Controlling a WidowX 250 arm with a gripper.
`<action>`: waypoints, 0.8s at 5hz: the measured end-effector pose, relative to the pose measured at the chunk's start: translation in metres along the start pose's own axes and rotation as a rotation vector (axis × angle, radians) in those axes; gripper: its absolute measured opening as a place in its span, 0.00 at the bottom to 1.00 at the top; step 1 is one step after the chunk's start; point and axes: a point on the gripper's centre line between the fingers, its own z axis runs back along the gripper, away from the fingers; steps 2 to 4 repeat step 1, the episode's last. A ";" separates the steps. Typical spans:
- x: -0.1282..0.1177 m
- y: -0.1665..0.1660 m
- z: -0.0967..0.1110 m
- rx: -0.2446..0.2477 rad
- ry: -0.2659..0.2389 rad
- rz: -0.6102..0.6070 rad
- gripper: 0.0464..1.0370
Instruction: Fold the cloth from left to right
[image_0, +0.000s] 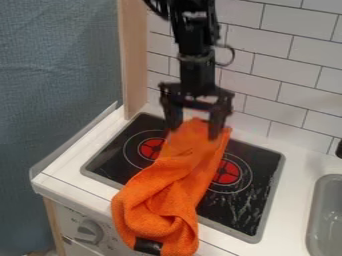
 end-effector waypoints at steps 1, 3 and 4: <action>-0.001 -0.004 0.025 -0.006 -0.060 -0.005 0.96; -0.001 -0.004 0.025 -0.006 -0.060 -0.005 0.96; -0.001 -0.004 0.025 -0.006 -0.060 -0.005 0.96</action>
